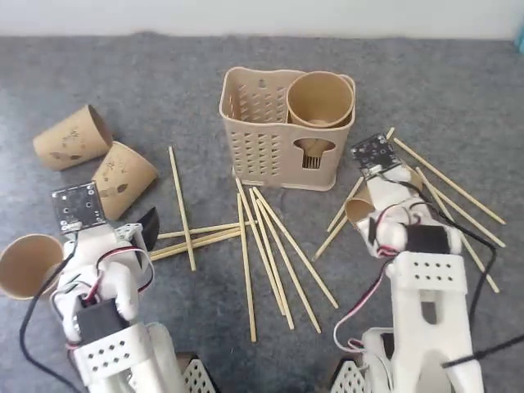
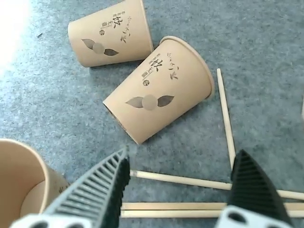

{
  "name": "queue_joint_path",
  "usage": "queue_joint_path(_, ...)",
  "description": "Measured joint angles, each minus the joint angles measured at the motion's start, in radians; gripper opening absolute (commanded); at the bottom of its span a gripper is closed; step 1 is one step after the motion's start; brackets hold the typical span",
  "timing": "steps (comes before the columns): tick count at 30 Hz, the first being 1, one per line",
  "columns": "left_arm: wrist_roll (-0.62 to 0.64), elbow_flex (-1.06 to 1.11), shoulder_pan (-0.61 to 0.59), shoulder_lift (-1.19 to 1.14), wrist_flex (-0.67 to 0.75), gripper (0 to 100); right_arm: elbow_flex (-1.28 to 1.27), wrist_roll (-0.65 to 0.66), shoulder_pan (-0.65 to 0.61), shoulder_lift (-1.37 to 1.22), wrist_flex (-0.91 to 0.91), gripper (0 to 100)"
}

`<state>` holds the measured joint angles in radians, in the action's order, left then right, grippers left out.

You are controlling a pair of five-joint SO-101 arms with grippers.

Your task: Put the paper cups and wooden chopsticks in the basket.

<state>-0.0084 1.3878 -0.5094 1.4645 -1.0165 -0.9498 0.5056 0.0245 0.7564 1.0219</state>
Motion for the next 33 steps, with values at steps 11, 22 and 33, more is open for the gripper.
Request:
queue_joint_path(11,0.0,0.006,0.0,0.0,0.0,33,-0.049,0.08,0.103,-0.003,-0.192,25.6)
queue_joint_path(22,0.0,0.009,0.0,0.0,0.0,33,-0.195,0.08,0.112,-0.003,-0.546,24.4)
queue_joint_path(33,0.0,0.009,0.0,0.0,0.0,33,-0.256,0.084,0.087,-0.003,-0.775,1.7)
